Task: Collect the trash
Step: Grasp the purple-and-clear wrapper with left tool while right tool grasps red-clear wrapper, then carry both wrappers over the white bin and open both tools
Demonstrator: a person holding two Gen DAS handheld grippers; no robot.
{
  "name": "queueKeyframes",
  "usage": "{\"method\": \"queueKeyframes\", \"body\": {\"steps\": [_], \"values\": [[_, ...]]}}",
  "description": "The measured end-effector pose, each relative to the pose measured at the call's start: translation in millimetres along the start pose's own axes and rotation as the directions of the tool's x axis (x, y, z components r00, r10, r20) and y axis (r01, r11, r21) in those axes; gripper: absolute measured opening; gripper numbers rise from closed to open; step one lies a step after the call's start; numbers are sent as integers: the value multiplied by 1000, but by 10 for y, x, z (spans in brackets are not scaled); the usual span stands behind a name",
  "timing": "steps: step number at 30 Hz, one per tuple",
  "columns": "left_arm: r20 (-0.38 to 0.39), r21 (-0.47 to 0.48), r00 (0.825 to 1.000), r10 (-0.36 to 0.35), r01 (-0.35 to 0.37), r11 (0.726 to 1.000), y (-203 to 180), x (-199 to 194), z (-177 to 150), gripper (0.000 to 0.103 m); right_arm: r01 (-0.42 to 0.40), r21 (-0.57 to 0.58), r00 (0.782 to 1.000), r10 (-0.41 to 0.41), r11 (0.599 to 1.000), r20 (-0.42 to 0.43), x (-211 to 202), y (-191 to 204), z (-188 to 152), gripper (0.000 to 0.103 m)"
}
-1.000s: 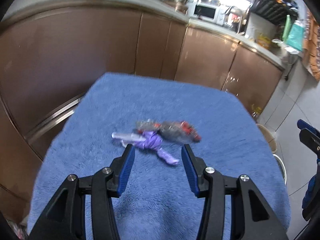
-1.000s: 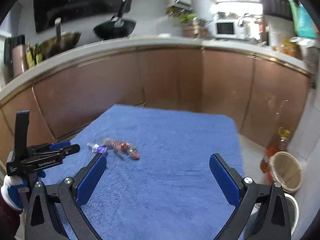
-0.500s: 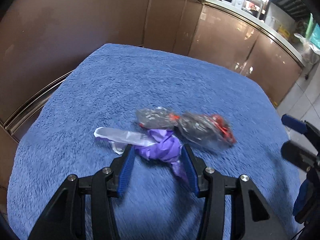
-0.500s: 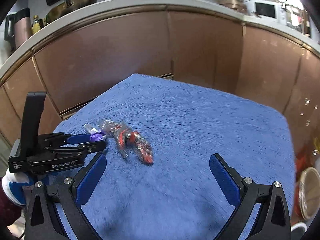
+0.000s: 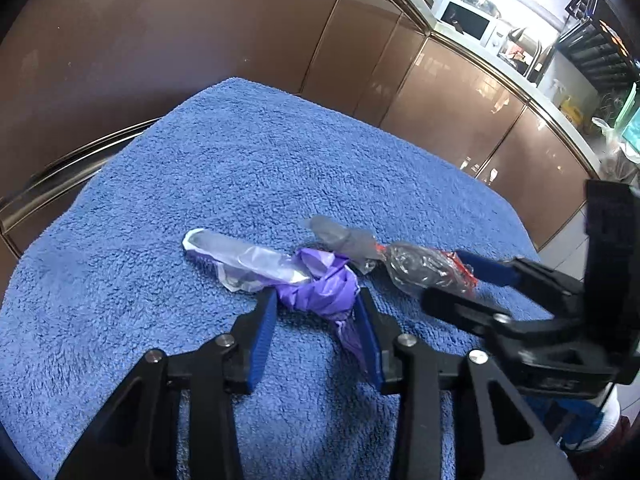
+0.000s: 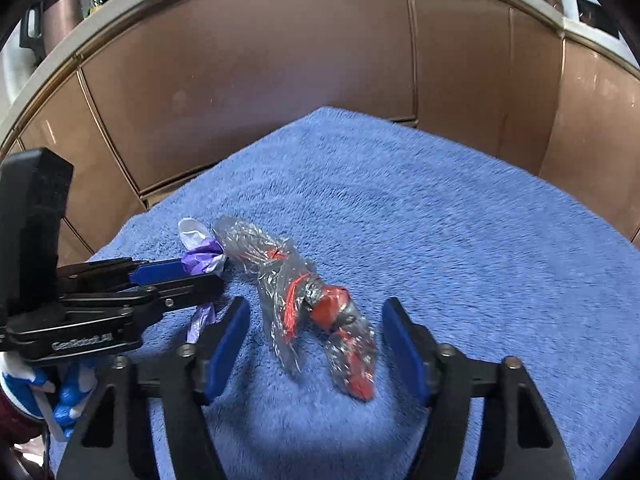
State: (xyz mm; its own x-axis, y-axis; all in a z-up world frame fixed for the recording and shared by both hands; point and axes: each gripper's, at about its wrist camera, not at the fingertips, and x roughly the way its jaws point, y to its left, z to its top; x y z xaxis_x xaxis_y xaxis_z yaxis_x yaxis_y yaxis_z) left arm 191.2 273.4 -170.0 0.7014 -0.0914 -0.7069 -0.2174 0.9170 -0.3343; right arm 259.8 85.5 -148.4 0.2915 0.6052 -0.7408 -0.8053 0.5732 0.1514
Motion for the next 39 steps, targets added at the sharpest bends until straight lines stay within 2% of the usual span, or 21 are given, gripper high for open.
{"method": "queueKeyframes", "body": {"steps": [2, 5, 8, 13, 17, 27, 32, 39], "values": [[1, 3, 1000, -5, 5, 1000, 0, -8, -9, 34, 1, -4, 1000, -1, 1000, -10, 58, 6, 9, 42], [2, 0, 1000, -13, 13, 1000, 21, 9, 17, 31, 2, -9, 1000, -2, 1000, 0, 20, 11, -3, 26], [10, 14, 1000, -6, 6, 1000, -1, -14, 5, 29, 12, 1, 1000, -12, 1000, 10, -40, 18, -47, 20], [46, 67, 999, 10, -13, 998, -119, -147, -62, 28, 36, 34, 999, -38, 999, 33, -247, 40, -138, 18], [49, 79, 999, -8, 5, 997, -174, -313, -177, 28, 59, 67, 997, -63, 996, 55, -522, 72, -264, 18], [98, 98, 995, -24, 15, 995, -294, -968, -404, 28, 99, 170, 983, -123, 980, 134, -1274, 217, -638, 18], [121, 121, 992, -29, 15, 992, -400, -1245, -494, 28, 124, 224, 969, -166, 967, 180, -1678, 264, -855, 18], [139, 185, 988, -63, 36, 982, -699, -1497, -600, 28, 180, 353, 928, -277, 918, 248, -2302, 181, -1259, 18]]}}
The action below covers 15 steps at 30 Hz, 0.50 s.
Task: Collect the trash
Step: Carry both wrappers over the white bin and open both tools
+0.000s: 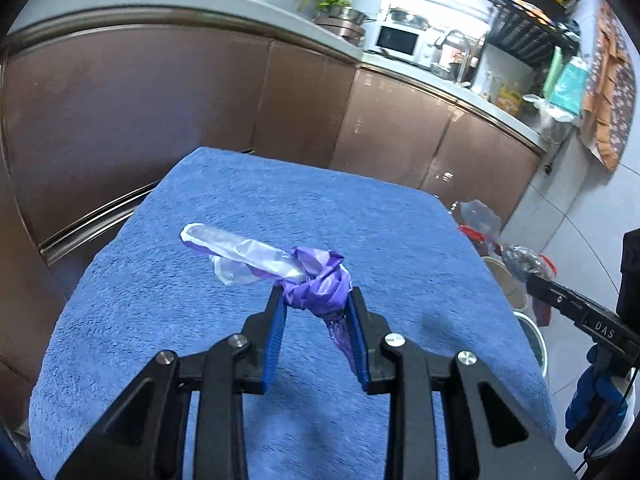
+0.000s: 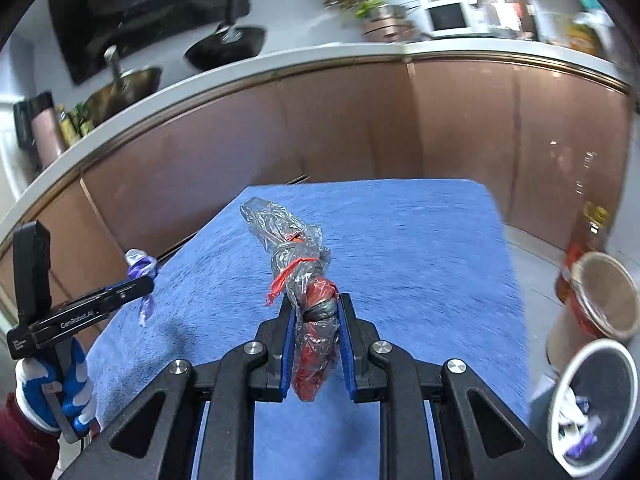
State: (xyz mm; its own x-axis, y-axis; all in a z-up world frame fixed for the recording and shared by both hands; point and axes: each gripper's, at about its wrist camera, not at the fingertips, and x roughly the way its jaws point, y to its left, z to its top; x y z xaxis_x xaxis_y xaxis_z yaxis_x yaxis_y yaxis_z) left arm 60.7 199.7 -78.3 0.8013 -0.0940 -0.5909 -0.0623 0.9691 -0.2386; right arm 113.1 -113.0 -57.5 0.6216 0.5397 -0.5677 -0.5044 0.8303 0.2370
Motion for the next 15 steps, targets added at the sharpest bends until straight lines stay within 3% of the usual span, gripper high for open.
{"method": "queueKeyframes", "body": {"steps": [8, 15], "values": [[-17, 102, 996, -93, 94, 990, -630, -22, 13, 28, 134, 127, 989, -140, 983, 45, -463, -502, -286, 18], [-81, 230, 981, -176, 190, 954, -1386, 182, -5, 28, 274, 297, 954, -298, 915, 37, -842, -1212, -609, 18]]}}
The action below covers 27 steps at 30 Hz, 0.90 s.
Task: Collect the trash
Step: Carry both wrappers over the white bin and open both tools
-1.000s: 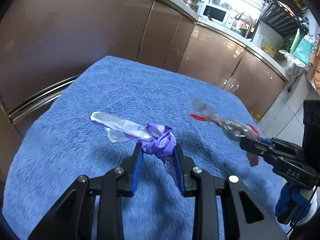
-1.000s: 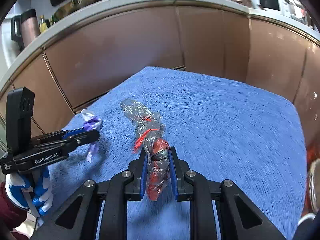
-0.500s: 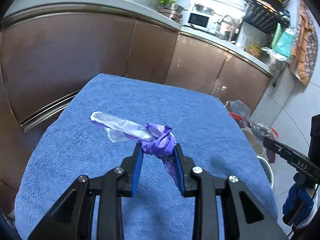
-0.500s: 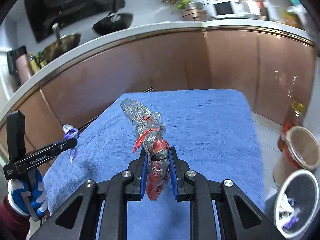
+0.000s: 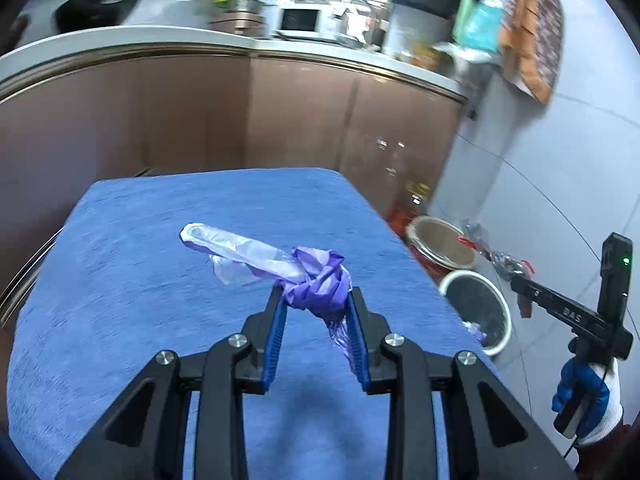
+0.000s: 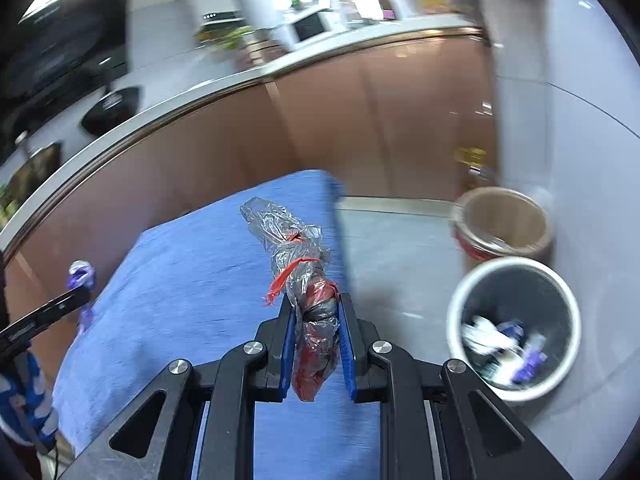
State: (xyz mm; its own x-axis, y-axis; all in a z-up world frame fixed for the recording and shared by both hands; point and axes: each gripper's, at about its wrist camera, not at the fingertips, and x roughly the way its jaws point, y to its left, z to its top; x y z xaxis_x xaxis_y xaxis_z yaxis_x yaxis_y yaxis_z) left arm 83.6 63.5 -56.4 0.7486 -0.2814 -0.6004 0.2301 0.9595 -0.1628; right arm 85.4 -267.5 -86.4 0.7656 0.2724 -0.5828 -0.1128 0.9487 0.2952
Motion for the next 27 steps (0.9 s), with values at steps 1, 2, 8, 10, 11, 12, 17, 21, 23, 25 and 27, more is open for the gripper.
{"method": "queueKeyframes", "body": {"steps": [1, 2, 8, 10, 11, 12, 17, 21, 23, 25, 27], "values": [[-6, 17, 1000, -13, 13, 1000, -105, 50, 26, 28, 20, 14, 1000, -20, 1000, 3, -15, -98, -13, 18], [-15, 38, 999, -31, 32, 999, -233, 122, 63, 28, 47, 30, 999, -48, 998, 5, -33, -216, -32, 18], [-96, 159, 986, -140, 154, 975, -1006, 677, 271, 28, 212, 107, 977, -211, 971, -14, -26, -881, -117, 18], [-127, 193, 977, -171, 194, 962, -1267, 884, 319, 28, 242, 131, 970, -241, 961, -26, 6, -1062, -136, 18], [-147, 211, 971, -188, 216, 953, -1414, 1008, 340, 28, 266, 147, 964, -264, 953, -36, 42, -1183, -145, 19], [-162, 225, 966, -201, 234, 946, -1537, 1109, 352, 28, 287, 156, 958, -283, 945, -45, 65, -1282, -166, 19], [-264, 287, 931, -250, 324, 901, -2248, 1734, 396, 28, 373, 177, 928, -363, 911, -89, 237, -1667, -171, 20], [-335, 305, 900, -277, 382, 872, -2709, 2192, 400, 29, 426, 187, 904, -410, 885, -119, 407, -1978, -181, 20], [-374, 312, 883, -282, 406, 859, -2927, 2414, 376, 30, 441, 201, 897, -422, 875, -133, 469, -2122, -186, 21], [-388, 326, 885, -257, 392, 860, -3097, 2610, 363, 31, 451, 211, 892, -427, 867, -148, 536, -2244, -196, 26], [-412, 315, 876, -250, 394, 864, -3248, 2822, 360, 32, 460, 219, 887, -431, 861, -166, 586, -2319, -220, 36]]}}
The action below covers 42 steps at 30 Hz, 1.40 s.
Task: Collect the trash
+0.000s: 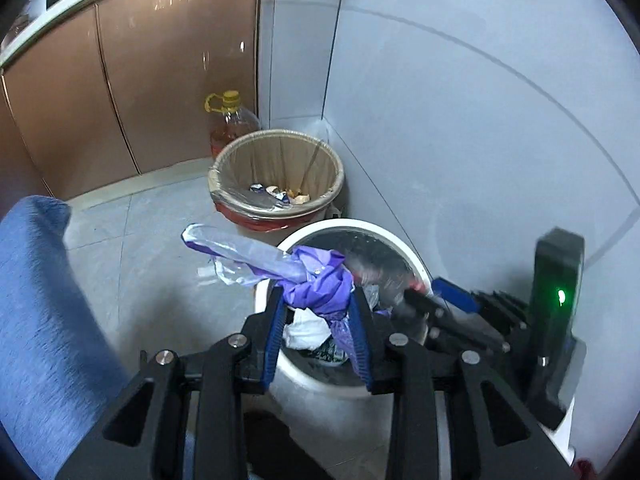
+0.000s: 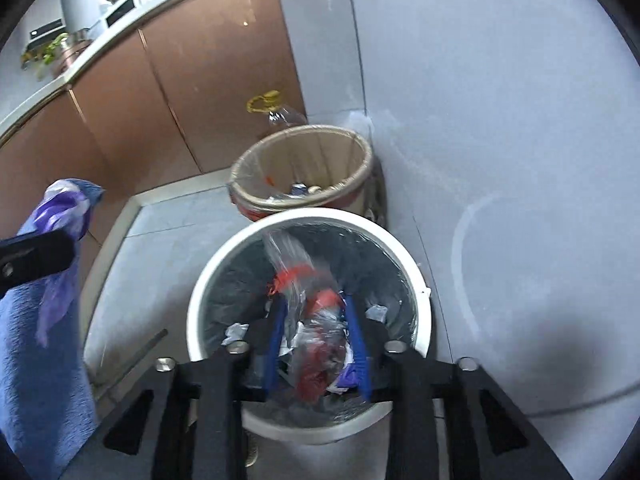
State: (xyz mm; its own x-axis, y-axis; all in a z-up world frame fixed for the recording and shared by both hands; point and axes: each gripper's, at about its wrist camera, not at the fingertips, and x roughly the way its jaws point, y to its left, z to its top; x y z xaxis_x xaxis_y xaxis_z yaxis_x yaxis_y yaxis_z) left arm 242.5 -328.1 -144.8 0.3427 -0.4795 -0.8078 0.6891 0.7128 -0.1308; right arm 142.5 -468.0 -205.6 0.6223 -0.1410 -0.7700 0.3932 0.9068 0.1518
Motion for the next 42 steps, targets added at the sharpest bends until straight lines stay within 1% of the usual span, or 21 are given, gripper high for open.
{"method": "queueKeyframes", "body": {"steps": [1, 2, 4, 5, 9, 14, 17, 19, 22, 24, 26, 27, 30, 31, 32, 35, 36, 37, 40, 42], "values": [[-10, -8, 1000, -10, 10, 1000, -8, 75, 27, 32, 7, 4, 1000, -7, 1000, -7, 42, -30, -1, 41], [-17, -17, 1000, -16, 16, 1000, -13, 140, 63, 32, 14, 6, 1000, -14, 1000, -11, 65, -51, -5, 43], [-27, -39, 999, -35, 34, 999, -5, 232, 104, 33, 20, 7, 1000, -20, 1000, -15, 96, -58, -16, 44], [-30, -49, 998, -47, 46, 998, 10, 262, 117, 34, 23, 7, 1000, -23, 1000, -16, 96, -67, -27, 46], [-34, -96, 995, -92, 88, 991, 54, 310, 179, 37, 26, 15, 999, -25, 1000, -21, 76, -80, -81, 51], [-20, -111, 994, -105, 102, 989, 69, 233, 231, 42, 29, 24, 999, -29, 999, -20, 9, -24, -104, 57], [-12, -118, 993, -115, 113, 987, 85, 129, 223, 43, 27, 20, 1000, -27, 999, -14, -46, 17, -100, 58], [2, -110, 994, -109, 109, 988, 75, 9, 192, 43, 26, 12, 1000, -26, 1000, -4, -119, 64, -91, 58], [32, -107, 995, -96, 99, 989, 89, -183, 155, 43, 26, -5, 999, -26, 1000, 20, -256, 152, -55, 62], [58, -106, 996, -74, 80, 991, 112, -341, 140, 43, 21, -18, 999, -21, 1000, 40, -359, 229, -30, 65], [94, -108, 995, -42, 52, 993, 154, -553, 104, 43, 18, -39, 997, -15, 999, 72, -526, 338, 2, 74], [110, -111, 994, -26, 38, 993, 176, -648, 83, 43, 14, -48, 996, -10, 999, 88, -611, 392, 15, 76], [166, -124, 985, 45, -24, 992, 259, -1016, -36, 44, 7, -75, 991, 3, 997, 132, -874, 553, 47, 82], [178, -128, 982, 62, -39, 991, 281, -1096, -74, 44, 4, -84, 990, 8, 996, 144, -960, 604, 52, 86], [193, -138, 978, 83, -57, 989, 328, -1219, -140, 44, -1, -95, 988, 16, 995, 156, -1052, 671, 50, 91], [230, -184, 963, 139, -98, 978, 473, -1544, -358, 46, -12, -149, 982, 40, 989, 186, -1310, 908, 20, 100], [238, -196, 958, 159, -113, 974, 513, -1637, -427, 46, -20, -168, 980, 53, 986, 194, -1393, 998, -2, 101], [248, -212, 950, 190, -138, 967, 574, -1765, -535, 47, -30, -187, 978, 68, 982, 200, -1462, 1081, -19, 103], [262, -247, 930, 256, -192, 950, 727, -2033, -800, 49, -57, -244, 972, 110, 968, 208, -1610, 1335, -85, 103], [267, -276, 912, 312, -238, 931, 839, -2212, -994, 50, -81, -296, 966, 148, 952, 214, -1742, 1581, -175, 103]]}}
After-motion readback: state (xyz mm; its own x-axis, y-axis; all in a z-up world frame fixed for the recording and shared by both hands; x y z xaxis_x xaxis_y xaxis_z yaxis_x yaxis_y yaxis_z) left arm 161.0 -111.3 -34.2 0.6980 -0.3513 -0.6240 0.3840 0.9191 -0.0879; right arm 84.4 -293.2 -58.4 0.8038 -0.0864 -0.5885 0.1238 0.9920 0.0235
